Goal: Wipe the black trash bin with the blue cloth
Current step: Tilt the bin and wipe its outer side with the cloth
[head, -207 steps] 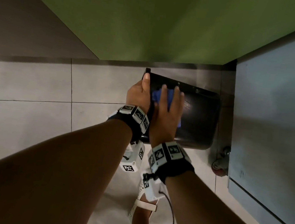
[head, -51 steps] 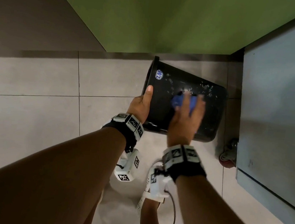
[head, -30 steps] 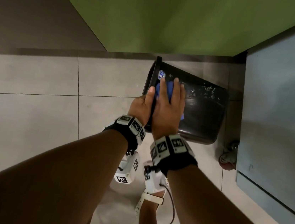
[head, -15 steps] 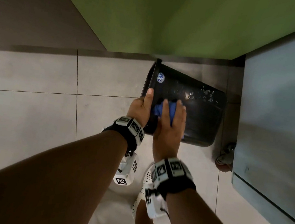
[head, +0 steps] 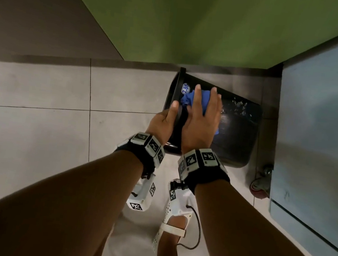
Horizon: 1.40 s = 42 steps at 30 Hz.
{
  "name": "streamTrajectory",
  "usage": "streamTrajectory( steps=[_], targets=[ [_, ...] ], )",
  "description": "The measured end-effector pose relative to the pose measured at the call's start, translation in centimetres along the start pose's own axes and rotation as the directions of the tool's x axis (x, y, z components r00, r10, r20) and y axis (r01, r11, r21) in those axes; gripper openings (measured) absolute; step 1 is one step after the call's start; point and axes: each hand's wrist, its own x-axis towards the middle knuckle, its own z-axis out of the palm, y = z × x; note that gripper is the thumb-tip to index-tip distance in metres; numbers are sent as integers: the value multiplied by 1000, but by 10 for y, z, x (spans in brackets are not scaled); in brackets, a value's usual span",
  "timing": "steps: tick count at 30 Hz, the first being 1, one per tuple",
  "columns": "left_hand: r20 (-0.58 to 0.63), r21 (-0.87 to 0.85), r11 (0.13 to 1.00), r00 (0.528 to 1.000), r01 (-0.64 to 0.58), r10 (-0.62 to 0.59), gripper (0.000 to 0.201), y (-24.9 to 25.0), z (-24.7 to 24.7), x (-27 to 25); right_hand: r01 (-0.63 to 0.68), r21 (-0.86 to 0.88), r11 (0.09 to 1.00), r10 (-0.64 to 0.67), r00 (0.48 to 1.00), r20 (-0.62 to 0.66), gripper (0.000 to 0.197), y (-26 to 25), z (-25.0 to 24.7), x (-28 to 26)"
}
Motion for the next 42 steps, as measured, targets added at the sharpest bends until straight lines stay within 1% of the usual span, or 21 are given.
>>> streamTrajectory(
  steps=[2, 4, 8, 11, 14, 15, 17, 21, 24, 25, 27, 28, 29, 32, 33, 34, 35, 37, 38, 39, 42],
  targets=[
    [33, -83, 995, 998, 53, -50, 67, 7, -4, 3, -4, -8, 1000, 4, 1000, -2, 55, 1, 2, -5],
    [-43, -91, 995, 998, 36, -40, 73, 23, -4, 9, 27, 15, 1000, -27, 999, -21, 53, 3, 0, -7],
    [-161, 40, 998, 986, -46, 52, 51, 46, 9, 24, 23, 90, 996, -21, 1000, -16, 44, 3, -5, -5],
    [-255, 64, 996, 963, -69, 83, 54, 37, 14, 27, 14, 88, 996, -14, 1000, -7, 44, 2, -8, -4],
    [-278, 105, 989, 952, -100, 126, 51, 32, 14, 29, 19, 77, 997, -21, 999, 27, 45, 5, -6, -6],
    [-283, 123, 987, 950, -104, 135, 52, 34, 15, 29, 0, 89, 996, -1, 1000, 14, 44, 9, -7, -5],
    [-283, 155, 983, 949, -99, 140, 56, 35, 14, 31, -130, 113, 985, 136, 989, -49, 45, 23, -15, -1],
    [-264, 171, 981, 955, -90, 134, 56, 34, 14, 31, -413, 72, 908, 417, 907, -59, 48, 72, -47, 7],
    [-268, 160, 983, 955, -88, 129, 59, 33, 14, 30, -617, 124, 777, 618, 785, 34, 47, 104, -68, -4],
    [-275, 153, 984, 953, -89, 129, 59, 32, 14, 30, -668, 116, 735, 666, 743, 57, 46, 107, -71, -13],
    [-279, 134, 987, 952, -88, 123, 59, 30, 15, 29, -720, 138, 680, 722, 690, 44, 46, 104, -72, -30],
    [-275, 128, 988, 953, -91, 123, 58, 29, 15, 28, -717, 154, 680, 723, 690, 19, 46, 99, -70, -39],
    [-274, 127, 987, 953, -97, 129, 58, 29, 15, 28, -677, 183, 713, 691, 722, -21, 46, 93, -66, -45],
    [-276, 136, 985, 951, -104, 139, 57, 31, 14, 30, -443, 181, 878, 468, 874, -128, 45, 69, -49, -59],
    [-276, 139, 985, 951, -104, 140, 57, 32, 15, 31, -383, 181, 906, 406, 906, -118, 44, 61, -42, -59],
    [-281, 144, 984, 950, -101, 139, 58, 31, 15, 31, -320, 151, 935, 333, 941, -64, 43, 53, -35, -58],
    [-290, 148, 984, 947, -101, 141, 58, 30, 15, 31, -260, 187, 947, 267, 964, -11, 42, 41, -26, -54],
    [-296, 140, 985, 945, -104, 142, 58, 27, 15, 33, -203, 319, 926, 175, 978, 117, 47, 11, -15, -38],
    [-297, 130, 986, 945, -106, 141, 58, 27, 15, 32, -140, 253, 957, 99, 981, 167, 51, -3, -13, -30],
    [-299, 127, 986, 943, -111, 145, 58, 28, 15, 32, -105, 205, 973, 71, 984, 165, 51, -10, -11, -21],
    [-303, 161, 980, 939, -120, 165, 57, 30, 14, 33, -115, 184, 976, 104, 992, 65, 47, -3, -18, 19]
  ],
)
